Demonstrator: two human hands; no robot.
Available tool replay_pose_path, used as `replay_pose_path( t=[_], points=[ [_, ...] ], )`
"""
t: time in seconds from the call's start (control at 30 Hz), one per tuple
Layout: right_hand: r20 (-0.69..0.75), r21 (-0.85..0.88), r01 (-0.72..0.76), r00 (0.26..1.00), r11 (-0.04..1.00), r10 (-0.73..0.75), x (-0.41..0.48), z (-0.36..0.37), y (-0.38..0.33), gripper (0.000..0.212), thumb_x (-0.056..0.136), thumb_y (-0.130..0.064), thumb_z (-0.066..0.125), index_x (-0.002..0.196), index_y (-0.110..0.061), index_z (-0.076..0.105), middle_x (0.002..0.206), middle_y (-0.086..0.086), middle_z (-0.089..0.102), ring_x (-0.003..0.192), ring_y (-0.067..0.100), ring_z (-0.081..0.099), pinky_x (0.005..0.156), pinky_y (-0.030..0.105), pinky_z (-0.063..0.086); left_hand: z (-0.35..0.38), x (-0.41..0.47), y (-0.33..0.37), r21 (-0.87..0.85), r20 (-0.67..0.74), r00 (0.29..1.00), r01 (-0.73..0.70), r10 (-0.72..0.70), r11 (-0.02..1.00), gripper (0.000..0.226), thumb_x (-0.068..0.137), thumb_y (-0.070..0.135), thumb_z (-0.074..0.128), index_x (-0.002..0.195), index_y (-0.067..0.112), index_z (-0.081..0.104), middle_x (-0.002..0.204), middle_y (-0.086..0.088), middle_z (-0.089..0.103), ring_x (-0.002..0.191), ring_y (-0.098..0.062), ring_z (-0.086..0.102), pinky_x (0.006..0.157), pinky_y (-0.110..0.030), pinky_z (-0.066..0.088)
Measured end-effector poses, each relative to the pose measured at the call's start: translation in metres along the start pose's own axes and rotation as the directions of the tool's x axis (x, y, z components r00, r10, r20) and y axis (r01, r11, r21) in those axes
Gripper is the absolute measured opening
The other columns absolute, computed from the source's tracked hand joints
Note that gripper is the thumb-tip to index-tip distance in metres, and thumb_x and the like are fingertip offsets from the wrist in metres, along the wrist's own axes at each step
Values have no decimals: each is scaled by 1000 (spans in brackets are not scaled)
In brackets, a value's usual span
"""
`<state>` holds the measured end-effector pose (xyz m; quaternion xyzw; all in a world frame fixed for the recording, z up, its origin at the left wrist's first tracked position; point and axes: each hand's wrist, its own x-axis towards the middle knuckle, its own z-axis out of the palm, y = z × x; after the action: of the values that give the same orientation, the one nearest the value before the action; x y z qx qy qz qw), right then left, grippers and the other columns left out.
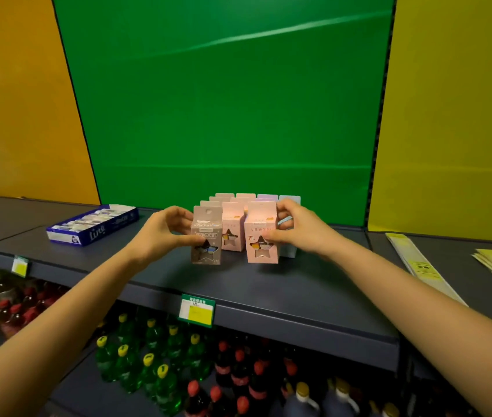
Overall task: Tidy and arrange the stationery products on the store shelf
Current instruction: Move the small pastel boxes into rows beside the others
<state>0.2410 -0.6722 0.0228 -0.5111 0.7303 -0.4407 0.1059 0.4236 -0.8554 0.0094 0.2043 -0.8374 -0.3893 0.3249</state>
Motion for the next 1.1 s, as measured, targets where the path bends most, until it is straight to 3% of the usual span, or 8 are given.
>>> replay_pose_path(
  t=[0.13, 0.33, 0.73, 0.9, 1.1],
  points=[
    [-8, 27, -15, 1000, 1000, 16, 12, 24, 1, 51, 79, -15, 71, 121, -10, 43, 104, 0, 53, 93, 16, 57, 67, 19, 49, -2, 5, -26, -49, -55, 998, 5, -8, 999, 38, 68, 8, 77, 99, 10, 55, 84, -4, 64, 83, -20, 61, 72, -19, 52],
    [-100, 71, -40, 994, 997, 47, 26, 62, 9, 49, 80, -12, 70, 121, -10, 42, 115, 12, 62, 97, 23, 62, 90, 40, 52, -10, 19, -52, -104, -14, 1000, -15, 13, 994, 33, 68, 8, 77, 87, 23, 56, 85, -1, 64, 78, -15, 60, 68, -13, 53],
    [-277, 76, -77, 956, 994, 96, 46, 96, 0, 48, 77, -12, 72, 119, -9, 49, 106, 3, 59, 98, 23, 63, 87, 34, 54, -21, 52, -75, -178, 148, 978, -123, 150, 976, 34, 71, 9, 75, 87, 29, 52, 87, 5, 60, 77, -9, 59, 64, -4, 49],
    [-354, 102, -81, 929, 991, 112, 49, 99, -1, 44, 76, -9, 73, 114, -9, 51, 103, 5, 60, 92, 19, 60, 80, 30, 53, -21, 63, -79, -193, 182, 970, -128, 164, 973, 33, 70, 11, 76, 85, 30, 54, 88, 8, 61, 76, -10, 61, 65, -8, 52],
    [-406, 38, -108, 907, 993, 114, 52, 105, -5, 40, 78, -11, 72, 113, -7, 53, 101, 0, 57, 86, 16, 59, 68, 15, 49, -20, 68, -81, -174, 158, 972, -148, 176, 974, 31, 71, 11, 76, 89, 24, 54, 87, 12, 58, 72, -5, 60, 59, -4, 49]
  ],
)
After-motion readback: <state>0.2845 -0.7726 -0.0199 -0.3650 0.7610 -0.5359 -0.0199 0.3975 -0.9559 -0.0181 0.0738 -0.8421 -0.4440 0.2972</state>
